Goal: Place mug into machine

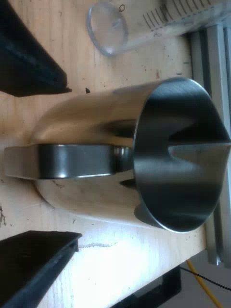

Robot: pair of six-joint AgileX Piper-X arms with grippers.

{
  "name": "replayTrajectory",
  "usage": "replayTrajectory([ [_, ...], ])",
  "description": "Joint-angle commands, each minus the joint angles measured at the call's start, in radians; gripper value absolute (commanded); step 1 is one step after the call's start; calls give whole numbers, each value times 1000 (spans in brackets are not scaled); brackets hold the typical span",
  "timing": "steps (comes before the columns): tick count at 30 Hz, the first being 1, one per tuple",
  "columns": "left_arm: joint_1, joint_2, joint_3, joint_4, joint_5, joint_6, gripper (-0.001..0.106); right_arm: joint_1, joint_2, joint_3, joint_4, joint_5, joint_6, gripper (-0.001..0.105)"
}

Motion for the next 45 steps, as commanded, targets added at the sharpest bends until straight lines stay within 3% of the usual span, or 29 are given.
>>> replayTrajectory([
  [1, -3, 0, -5, -16, -9, -9, 74, -1, 5, -5, -14, 4, -6, 62],
  [3, -3, 0, -5, -16, -9, -9, 74, -1, 5, -5, -14, 4, -6, 58],
  [10, -3, 0, -4, -16, -9, -9, 74, -1, 5, -5, -28, 4, -6, 19],
  [16, -3, 0, -4, -16, -9, -9, 74, -1, 5, -5, -39, -2, -6, 0],
  [26, -3, 0, -4, -16, -9, -9, 74, 1, -14, -2, -33, -43, -6, 0],
  [38, -3, 0, -1, -16, -13, -9, 74, 1, -328, 0, 281, -99, -6, 0],
  [41, -3, 0, -2, -16, -77, -9, 74, 2, -428, -4, 401, -114, -6, 0],
  [45, -3, 0, -2, -18, -225, -9, 74, 2, -587, -17, 558, -124, -10, 0],
])
